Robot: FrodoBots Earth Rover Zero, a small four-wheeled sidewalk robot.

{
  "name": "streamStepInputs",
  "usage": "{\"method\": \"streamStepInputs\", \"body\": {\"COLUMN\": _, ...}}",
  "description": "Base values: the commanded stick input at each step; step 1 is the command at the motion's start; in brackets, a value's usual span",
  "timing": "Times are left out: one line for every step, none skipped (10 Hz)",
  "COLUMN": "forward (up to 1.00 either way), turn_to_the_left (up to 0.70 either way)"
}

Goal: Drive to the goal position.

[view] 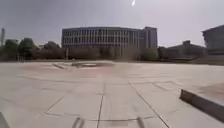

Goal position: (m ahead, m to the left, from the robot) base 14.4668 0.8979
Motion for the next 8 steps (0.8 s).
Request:
{"method": "streamStepInputs", "body": {"forward": 0.7, "turn_to_the_left": 0.0}}
{"method": "streamStepInputs", "body": {"forward": 0.7, "turn_to_the_left": 0.0}}
{"method": "streamStepInputs", "body": {"forward": 0.7, "turn_to_the_left": 0.0}}
{"method": "streamStepInputs", "body": {"forward": 0.7, "turn_to_the_left": 0.0}}
{"method": "streamStepInputs", "body": {"forward": 0.7, "turn_to_the_left": 0.0}}
{"method": "streamStepInputs", "body": {"forward": 0.7, "turn_to_the_left": 0.0}}
{"method": "streamStepInputs", "body": {"forward": 0.7, "turn_to_the_left": 0.0}}
{"method": "streamStepInputs", "body": {"forward": 0.7, "turn_to_the_left": 0.0}}
